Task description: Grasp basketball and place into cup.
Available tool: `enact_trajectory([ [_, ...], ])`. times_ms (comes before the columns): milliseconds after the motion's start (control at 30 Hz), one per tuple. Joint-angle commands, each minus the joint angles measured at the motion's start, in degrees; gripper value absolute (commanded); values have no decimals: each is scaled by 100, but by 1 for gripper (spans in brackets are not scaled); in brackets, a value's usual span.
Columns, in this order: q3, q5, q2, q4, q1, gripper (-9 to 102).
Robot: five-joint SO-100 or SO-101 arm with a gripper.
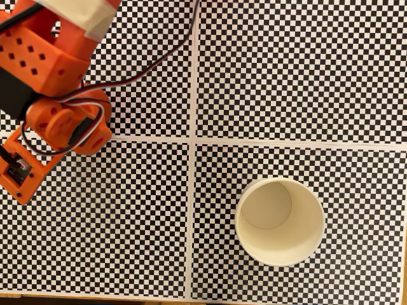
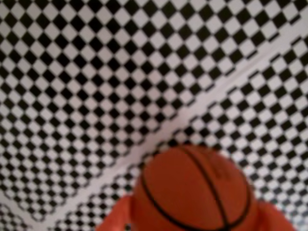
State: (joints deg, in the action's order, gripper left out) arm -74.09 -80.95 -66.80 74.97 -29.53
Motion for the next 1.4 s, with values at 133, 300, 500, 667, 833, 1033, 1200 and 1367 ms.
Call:
enact_trajectory([
  [133, -9, 62, -9, -53, -70, 16],
  [300, -9, 141, 0, -62, -105, 5],
  [500, 35, 141, -62, -62, -79, 0],
  [667, 202, -26, -343, -53, 18, 0],
  [833, 202, 88, -1020, -53, 316, 0],
  [1033, 211, 264, -1679, -88, 659, 0],
  [1200, 211, 378, -2013, -132, 958, 0],
  [1367, 211, 431, -2074, -290, 1239, 0],
])
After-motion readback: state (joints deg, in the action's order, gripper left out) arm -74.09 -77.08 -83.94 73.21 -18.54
